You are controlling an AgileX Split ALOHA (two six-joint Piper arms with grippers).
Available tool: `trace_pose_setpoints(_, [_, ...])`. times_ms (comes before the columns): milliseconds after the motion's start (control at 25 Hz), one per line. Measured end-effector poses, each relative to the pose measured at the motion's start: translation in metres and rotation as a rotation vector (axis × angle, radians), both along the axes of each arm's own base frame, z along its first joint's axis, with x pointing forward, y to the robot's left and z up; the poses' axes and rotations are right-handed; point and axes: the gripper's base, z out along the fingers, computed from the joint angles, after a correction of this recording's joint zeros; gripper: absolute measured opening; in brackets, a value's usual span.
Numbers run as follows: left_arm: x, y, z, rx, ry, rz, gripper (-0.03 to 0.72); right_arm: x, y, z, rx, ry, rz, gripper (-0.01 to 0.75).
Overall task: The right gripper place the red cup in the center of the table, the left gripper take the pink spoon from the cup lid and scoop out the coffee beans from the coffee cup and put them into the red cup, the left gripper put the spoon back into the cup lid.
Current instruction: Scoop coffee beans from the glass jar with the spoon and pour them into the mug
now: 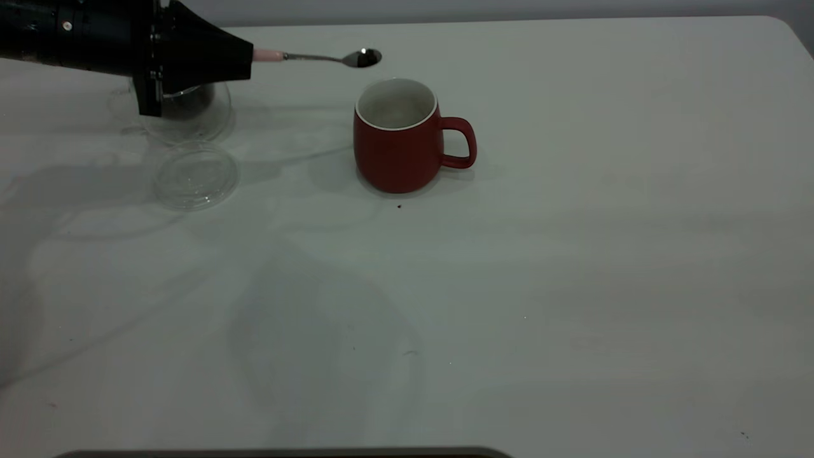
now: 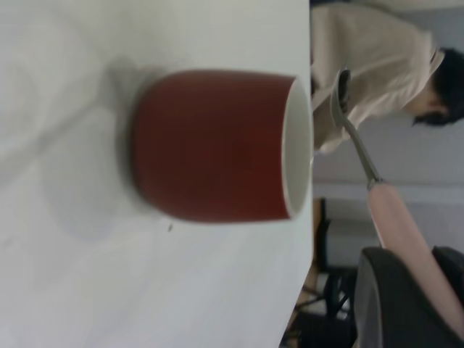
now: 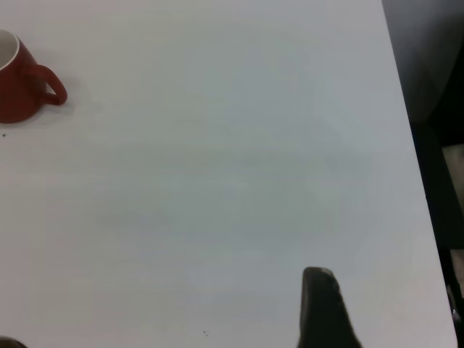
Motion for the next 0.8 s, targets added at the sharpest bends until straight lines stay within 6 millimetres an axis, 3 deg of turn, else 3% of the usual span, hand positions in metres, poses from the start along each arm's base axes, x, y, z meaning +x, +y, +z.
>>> trace_pose_setpoints(800, [-0.006,-0.013,-0.003,0.060,-0.161,-0.150,0.127,0.000,0.000,0.000,0.000,0.000,0.000,0.486])
